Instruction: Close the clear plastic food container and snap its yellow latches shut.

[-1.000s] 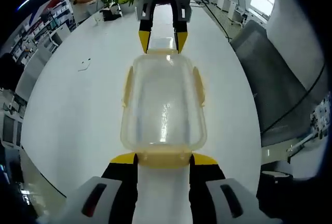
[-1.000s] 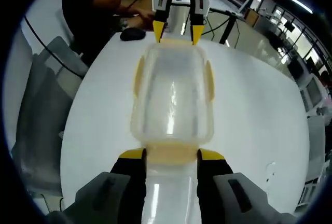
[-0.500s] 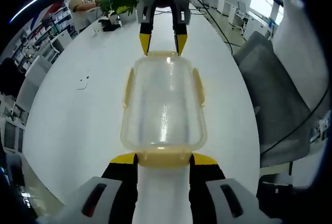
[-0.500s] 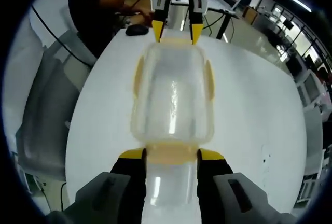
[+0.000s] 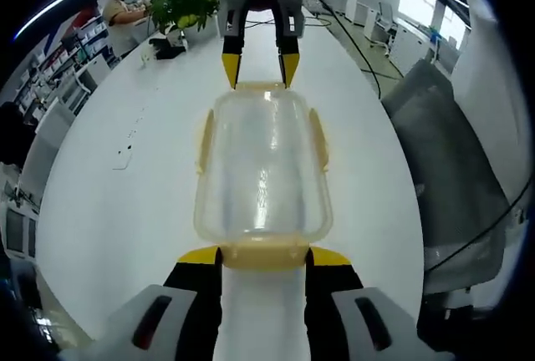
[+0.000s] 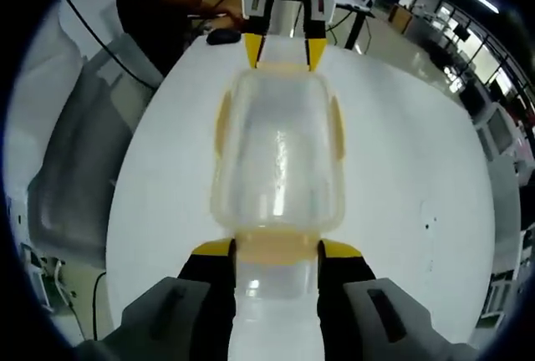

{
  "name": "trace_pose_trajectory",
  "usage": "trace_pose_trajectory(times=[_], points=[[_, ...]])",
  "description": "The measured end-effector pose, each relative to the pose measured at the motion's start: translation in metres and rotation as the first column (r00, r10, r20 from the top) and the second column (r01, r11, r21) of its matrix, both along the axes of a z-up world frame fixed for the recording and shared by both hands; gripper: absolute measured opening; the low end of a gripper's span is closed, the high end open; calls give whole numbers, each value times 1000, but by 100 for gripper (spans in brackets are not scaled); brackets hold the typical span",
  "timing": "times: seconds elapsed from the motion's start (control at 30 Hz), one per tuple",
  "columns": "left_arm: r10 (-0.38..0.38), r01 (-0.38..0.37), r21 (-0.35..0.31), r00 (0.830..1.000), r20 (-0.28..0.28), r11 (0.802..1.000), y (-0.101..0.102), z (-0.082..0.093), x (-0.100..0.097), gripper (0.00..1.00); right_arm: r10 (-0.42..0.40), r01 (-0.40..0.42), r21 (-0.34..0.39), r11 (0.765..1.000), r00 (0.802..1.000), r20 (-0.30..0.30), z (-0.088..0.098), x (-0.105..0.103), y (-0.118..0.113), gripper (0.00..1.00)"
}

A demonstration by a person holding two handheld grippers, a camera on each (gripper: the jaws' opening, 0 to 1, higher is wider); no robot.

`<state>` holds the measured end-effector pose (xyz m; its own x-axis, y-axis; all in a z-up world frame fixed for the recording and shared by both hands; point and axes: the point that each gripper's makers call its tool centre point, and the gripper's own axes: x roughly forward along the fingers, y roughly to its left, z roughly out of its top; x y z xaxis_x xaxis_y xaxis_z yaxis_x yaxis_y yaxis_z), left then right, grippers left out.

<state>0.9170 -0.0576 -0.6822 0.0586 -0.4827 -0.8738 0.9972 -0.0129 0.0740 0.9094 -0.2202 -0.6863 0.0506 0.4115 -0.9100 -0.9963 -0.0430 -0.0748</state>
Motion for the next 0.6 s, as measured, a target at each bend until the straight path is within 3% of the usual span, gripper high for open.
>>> trace_pose_trajectory(times=[0.6], points=[[-23, 23, -25, 1000, 11, 999, -49, -15, 3, 32, -17, 16, -34, 999, 1000, -17, -9, -1, -48, 34]])
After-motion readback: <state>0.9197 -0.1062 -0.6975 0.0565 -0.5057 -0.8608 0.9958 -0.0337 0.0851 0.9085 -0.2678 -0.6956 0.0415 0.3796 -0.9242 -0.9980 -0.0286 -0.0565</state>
